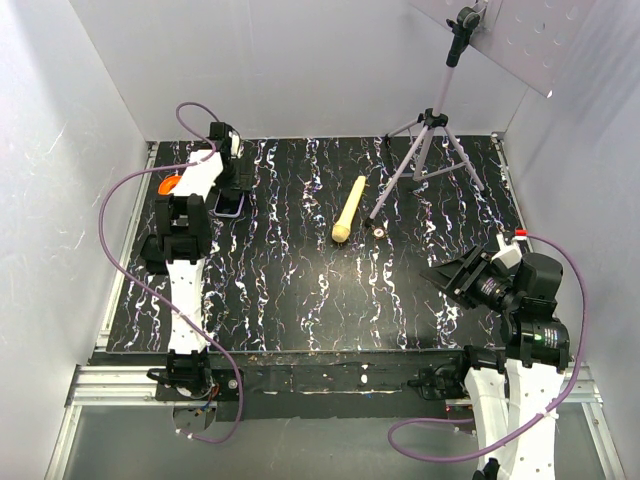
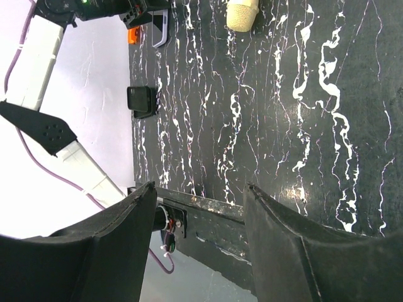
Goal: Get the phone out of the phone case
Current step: Pick up the phone at the center of the board.
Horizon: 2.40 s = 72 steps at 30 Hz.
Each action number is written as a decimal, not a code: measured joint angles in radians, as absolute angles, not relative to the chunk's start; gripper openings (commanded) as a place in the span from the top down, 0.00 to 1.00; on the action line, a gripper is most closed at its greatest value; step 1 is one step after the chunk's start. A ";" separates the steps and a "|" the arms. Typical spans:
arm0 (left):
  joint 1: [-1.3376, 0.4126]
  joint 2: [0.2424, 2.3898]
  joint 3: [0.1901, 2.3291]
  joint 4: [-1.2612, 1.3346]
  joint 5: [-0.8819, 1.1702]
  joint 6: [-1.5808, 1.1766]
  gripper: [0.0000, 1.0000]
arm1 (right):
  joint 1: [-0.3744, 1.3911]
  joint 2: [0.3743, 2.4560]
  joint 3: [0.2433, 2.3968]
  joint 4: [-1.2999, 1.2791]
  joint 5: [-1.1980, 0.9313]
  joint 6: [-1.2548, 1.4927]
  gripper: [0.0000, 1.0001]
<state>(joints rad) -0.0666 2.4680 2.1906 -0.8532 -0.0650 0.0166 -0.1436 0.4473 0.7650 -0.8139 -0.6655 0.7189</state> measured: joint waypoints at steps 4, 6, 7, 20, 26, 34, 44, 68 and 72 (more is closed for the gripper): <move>-0.066 2.490 2.229 -0.875 -0.062 0.020 0.61 | -0.143 0.447 0.765 -0.813 -0.665 0.723 0.36; -0.065 2.495 2.245 -0.888 -0.036 0.023 0.78 | -0.143 0.447 0.765 -0.813 -0.665 0.727 0.37; -0.061 2.495 2.247 -0.892 -0.015 0.019 0.81 | -0.143 0.447 0.765 -0.812 -0.665 0.730 0.37; 0.089 2.207 1.700 -0.561 0.500 -0.256 1.00 | -0.137 0.452 0.717 -0.727 -0.665 0.785 0.37; 0.048 1.946 1.285 -0.437 0.599 -0.458 1.00 | -0.065 0.514 0.694 -0.666 -0.638 0.794 0.35; -0.052 1.573 0.856 -0.121 0.656 -0.823 1.00 | 0.440 0.738 0.693 -0.468 -0.393 0.805 0.16; -0.262 1.169 0.573 0.029 0.479 -1.274 1.00 | 0.942 1.107 0.856 -0.222 0.027 0.709 0.16; -0.495 0.986 0.603 -0.165 0.206 -1.645 1.00 | 1.159 1.389 1.000 0.019 0.477 0.635 0.85; -0.495 0.970 0.605 -0.186 0.187 -1.655 0.02 | 1.159 1.388 0.997 0.024 0.487 0.636 0.99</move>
<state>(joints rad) -0.4953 0.9695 0.6052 -0.1860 0.1867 -1.6554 1.1591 1.3884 0.9970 0.0238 0.4870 0.6361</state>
